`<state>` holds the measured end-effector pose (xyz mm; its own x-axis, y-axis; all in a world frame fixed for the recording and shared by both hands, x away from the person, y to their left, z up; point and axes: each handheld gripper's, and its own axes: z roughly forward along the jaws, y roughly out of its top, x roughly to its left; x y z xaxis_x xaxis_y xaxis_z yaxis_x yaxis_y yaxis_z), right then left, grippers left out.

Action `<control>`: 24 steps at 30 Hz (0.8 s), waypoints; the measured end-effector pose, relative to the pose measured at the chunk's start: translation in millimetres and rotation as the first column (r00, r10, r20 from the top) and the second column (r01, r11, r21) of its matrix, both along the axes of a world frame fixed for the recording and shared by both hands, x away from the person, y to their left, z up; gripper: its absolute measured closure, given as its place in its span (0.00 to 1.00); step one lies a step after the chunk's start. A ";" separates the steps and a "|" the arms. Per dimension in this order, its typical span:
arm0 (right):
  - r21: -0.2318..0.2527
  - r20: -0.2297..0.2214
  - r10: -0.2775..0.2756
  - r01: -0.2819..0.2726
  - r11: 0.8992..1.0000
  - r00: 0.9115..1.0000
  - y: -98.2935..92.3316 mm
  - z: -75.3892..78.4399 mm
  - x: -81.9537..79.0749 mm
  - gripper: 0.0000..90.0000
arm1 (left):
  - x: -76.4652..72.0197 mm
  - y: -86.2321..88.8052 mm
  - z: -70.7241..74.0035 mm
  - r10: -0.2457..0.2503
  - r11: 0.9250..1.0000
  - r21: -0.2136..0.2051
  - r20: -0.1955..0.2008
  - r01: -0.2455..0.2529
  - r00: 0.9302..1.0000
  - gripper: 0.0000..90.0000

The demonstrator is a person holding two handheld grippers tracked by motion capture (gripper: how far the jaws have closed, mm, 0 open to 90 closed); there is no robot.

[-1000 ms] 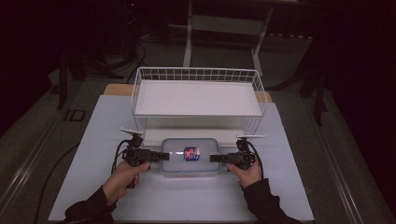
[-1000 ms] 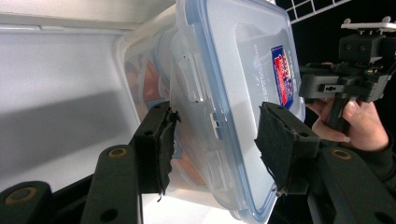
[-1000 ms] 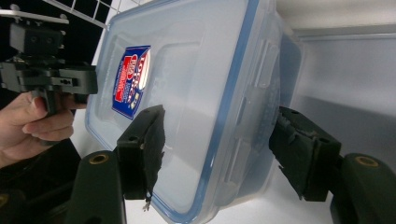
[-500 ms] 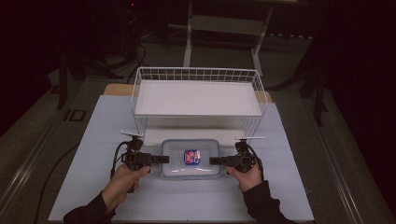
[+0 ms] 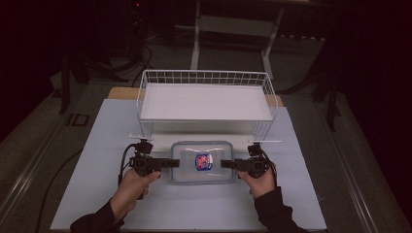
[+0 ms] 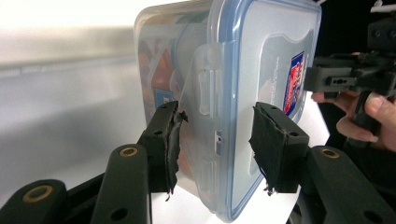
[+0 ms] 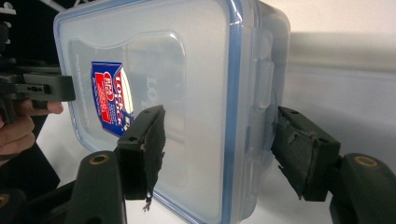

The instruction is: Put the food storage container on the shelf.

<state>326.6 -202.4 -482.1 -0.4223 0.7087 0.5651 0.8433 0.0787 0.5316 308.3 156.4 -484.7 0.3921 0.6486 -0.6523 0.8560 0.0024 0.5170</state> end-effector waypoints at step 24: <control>-0.024 0.103 -0.085 0.088 0.996 0.991 -12.3 21.2 35.2 0.38 | 43.7 -17.3 3.1 0.034 0.999 -0.037 0.131 -0.030 0.991 0.57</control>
